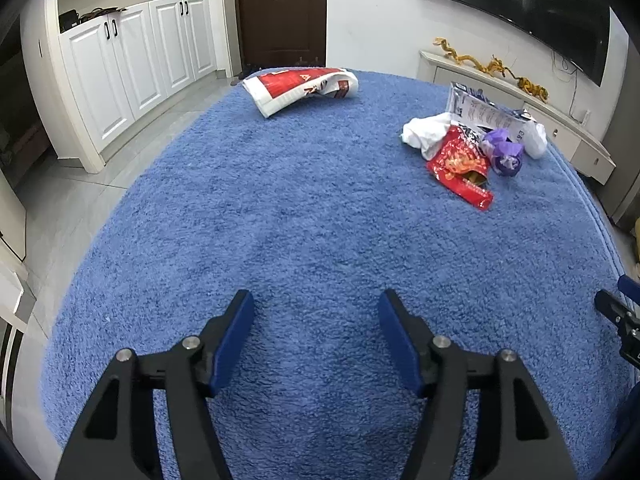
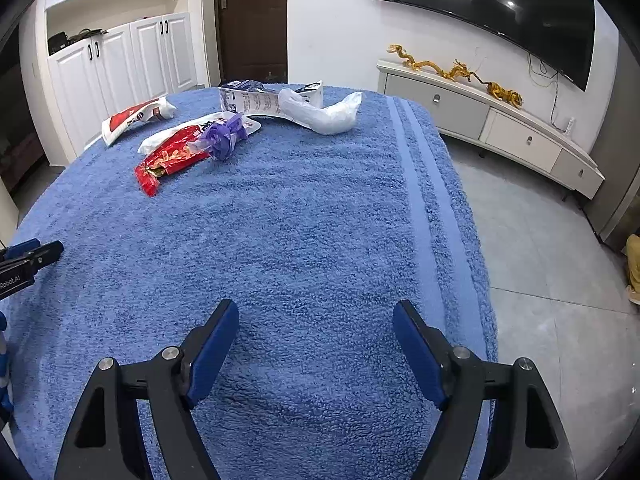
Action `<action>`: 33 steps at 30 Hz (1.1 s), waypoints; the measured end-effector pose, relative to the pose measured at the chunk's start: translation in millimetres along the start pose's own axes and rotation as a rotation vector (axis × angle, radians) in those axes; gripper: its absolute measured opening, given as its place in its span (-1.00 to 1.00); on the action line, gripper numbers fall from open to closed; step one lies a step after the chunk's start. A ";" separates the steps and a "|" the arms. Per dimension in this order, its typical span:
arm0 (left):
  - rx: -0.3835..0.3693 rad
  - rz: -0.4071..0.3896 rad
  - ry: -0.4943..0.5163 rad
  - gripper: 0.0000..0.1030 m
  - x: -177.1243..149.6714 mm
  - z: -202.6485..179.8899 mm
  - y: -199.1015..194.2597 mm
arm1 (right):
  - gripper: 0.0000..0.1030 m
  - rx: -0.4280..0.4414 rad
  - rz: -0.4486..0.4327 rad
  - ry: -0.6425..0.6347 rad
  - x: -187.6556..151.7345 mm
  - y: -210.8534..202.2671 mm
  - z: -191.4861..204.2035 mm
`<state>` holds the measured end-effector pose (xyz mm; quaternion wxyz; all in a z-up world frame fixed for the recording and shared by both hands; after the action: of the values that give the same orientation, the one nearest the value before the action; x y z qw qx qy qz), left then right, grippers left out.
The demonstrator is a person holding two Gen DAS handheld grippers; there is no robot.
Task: Collect trash
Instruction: 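Move both open tools back over the remaining wrappers on the rug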
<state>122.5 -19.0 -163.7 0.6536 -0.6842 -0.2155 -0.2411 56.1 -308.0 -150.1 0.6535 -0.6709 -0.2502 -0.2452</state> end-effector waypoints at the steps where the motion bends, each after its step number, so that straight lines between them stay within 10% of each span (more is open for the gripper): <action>1: 0.003 0.002 0.000 0.27 0.1 0.2 0.5 | 0.54 0.001 0.000 0.003 0.1 0.0 -0.3; 9: 0.050 0.040 -0.052 0.76 0.3 12.1 6.6 | 0.56 0.004 -0.010 0.013 0.8 -1.8 -1.5; 33: 0.073 0.054 -0.056 0.84 -0.1 14.8 8.4 | 0.57 0.015 -0.017 0.033 1.2 -3.5 -3.8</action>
<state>128.2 -4.7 -170.7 0.6780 -0.6721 -0.2237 -0.1964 54.7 -311.7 -146.6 0.6605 -0.6597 -0.2468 -0.2599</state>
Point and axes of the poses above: each gripper's, at about its wrist camera, not at the fingertips, and y roughly the way its jaws point, z to its left, x to its top, the point moved 9 cm from there along y, roughly the way its jaws point, and after that the axes turned 3 degrees about -y, right-handed, at the moved point
